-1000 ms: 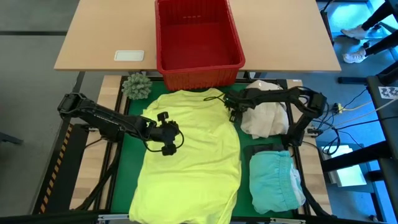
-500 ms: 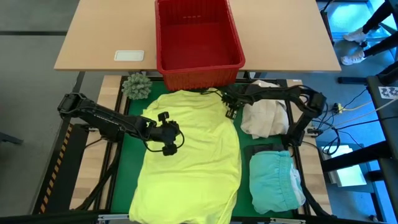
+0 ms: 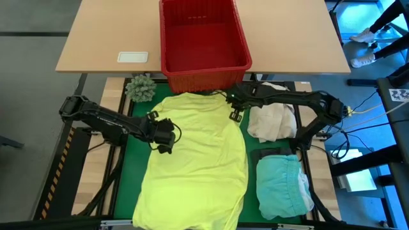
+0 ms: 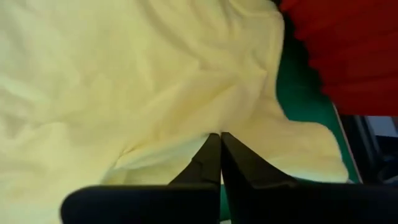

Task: Fold Laundry from Bin
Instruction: Fold the yellow shirt

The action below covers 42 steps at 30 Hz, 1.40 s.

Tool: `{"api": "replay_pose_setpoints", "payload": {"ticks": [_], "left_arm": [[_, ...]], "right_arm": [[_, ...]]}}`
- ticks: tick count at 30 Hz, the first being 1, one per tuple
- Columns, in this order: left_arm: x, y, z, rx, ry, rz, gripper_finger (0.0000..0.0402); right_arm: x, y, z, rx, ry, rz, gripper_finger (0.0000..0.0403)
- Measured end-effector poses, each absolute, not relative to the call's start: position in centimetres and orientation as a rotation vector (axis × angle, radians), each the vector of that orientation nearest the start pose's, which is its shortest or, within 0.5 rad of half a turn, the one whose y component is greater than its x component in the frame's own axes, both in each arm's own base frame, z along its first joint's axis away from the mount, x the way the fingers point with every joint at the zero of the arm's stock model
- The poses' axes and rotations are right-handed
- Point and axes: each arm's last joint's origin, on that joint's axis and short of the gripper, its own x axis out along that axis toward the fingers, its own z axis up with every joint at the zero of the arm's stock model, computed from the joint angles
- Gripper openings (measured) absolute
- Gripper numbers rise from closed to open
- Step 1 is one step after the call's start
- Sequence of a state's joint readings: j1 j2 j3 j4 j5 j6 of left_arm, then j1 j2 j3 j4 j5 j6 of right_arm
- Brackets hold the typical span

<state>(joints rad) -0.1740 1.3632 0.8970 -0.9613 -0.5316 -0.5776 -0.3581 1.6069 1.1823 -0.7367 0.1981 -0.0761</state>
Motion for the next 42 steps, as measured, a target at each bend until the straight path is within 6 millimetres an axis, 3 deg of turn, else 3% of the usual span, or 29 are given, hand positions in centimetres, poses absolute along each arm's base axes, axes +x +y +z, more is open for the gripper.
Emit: {"api": "replay_pose_setpoints", "payload": {"ticks": [6,13,16,20,24,30,36,42], "left_arm": [[22.2,-2.3,21.3,-0.016,1.198,0.689,0.0064],[22.2,-2.3,21.3,-0.016,1.198,0.689,0.0064],[22.2,-2.3,21.3,-0.005,1.202,0.682,0.0064],[22.2,-2.3,21.3,-0.001,1.203,0.68,0.0064],[22.2,-2.3,21.3,-0.001,1.201,0.68,0.0064],[22.3,-2.3,21.3,-0.005,1.192,0.679,0.0064],[22.3,-2.3,21.4,0.004,1.184,0.689,0.0064],[22.4,-2.1,21.4,0.009,1.171,0.706,0.0064]], "right_arm": [[29.1,-10.6,23.4,0.017,1.256,-0.502,0.002],[28.0,-10.4,23.2,-0.05,1.373,-0.625,0.0092],[28.8,-9.4,23.2,0.036,1.309,-0.515,0.0122],[31.0,-6.5,23.0,0.128,1.145,-0.257,0.0138],[32.1,-2.8,22.3,0.084,1.049,-0.121,0.0127],[31.5,0.8,20.1,0.079,1.062,-0.051,0.008],[30.7,2.3,16.8,0.129,1.156,-0.139,0.0011],[31.0,2.7,14.2,0.19,1.254,-0.126,0.0014]]}}
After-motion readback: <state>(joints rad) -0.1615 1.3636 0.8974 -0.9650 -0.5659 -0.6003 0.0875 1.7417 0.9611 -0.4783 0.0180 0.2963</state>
